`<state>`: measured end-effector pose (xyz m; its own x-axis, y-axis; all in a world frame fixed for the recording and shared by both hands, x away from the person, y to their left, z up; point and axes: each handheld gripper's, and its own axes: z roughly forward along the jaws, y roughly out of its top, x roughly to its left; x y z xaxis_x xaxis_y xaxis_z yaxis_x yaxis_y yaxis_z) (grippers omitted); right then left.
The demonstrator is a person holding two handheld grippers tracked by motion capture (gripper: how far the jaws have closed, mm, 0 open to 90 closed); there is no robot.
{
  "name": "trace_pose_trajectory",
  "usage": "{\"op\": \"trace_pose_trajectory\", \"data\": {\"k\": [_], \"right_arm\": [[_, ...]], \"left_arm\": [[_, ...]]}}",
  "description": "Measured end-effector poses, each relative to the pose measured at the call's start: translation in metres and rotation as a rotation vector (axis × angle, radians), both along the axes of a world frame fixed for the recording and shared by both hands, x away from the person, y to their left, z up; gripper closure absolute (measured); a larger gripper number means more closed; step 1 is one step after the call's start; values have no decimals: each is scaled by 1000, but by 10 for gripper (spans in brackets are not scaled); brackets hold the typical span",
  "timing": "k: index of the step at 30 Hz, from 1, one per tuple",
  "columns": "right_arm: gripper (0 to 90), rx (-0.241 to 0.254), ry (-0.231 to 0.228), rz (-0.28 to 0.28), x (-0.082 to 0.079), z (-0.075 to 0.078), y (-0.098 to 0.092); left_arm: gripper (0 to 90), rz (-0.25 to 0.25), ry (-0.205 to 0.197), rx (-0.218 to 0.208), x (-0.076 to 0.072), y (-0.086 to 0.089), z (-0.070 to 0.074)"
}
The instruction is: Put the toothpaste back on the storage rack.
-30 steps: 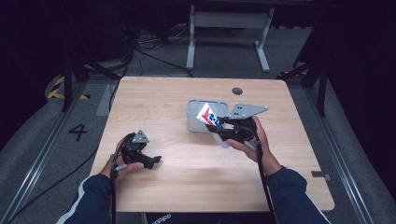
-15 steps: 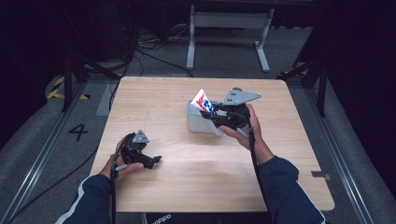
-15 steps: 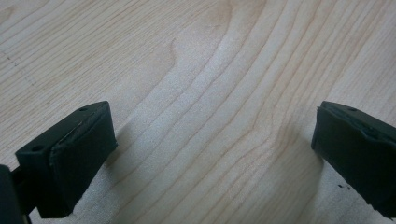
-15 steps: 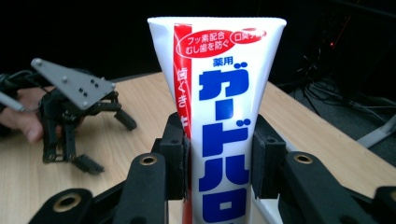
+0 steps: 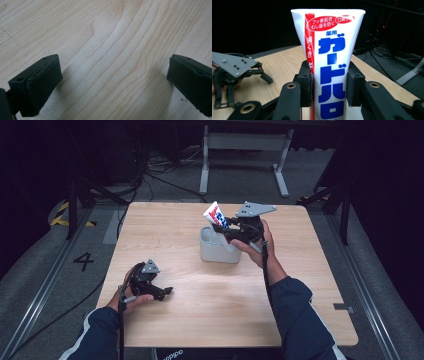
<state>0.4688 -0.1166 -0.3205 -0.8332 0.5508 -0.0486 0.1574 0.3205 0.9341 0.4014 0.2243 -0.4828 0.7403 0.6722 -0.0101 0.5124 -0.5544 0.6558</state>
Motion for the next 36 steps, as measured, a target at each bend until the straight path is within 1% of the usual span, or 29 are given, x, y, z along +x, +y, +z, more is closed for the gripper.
{"op": "trace_pose_trajectory", "data": {"k": [4, 7, 10, 15, 20, 23, 25, 34, 36], "right_arm": [[642, 13, 9, -1, 9, -3, 1], [642, 15, 3, -1, 14, -4, 2], [641, 26, 9, -7, 21, -4, 2], [640, 23, 13, -9, 29, -6, 5], [637, 0, 9, -9, 40, -12, 8], [637, -15, 6, -12, 42, -14, 10], [636, -18, 15, -16, 47, -17, 10], [635, -29, 24, -26, 55, -20, 11], [634, -23, 31, -29, 57, -22, 10]], "left_arm": [[1, 0, 0, 1, 0, 0, 0], [1, -1, 0, 1, 0, 0, 0], [1, 1, 0, -1, 0, 0, 0], [1, 1, 1, -1, 0, 0, 0], [1, 4, -4, -5, 0, 0, 0], [1, 4, -5, -4, 0, 0, 0], [1, 4, -4, -4, 0, 0, 0], [1, 3, -5, -3, 0, 0, 0], [1, 3, -6, -3, 0, 0, 0]]}}
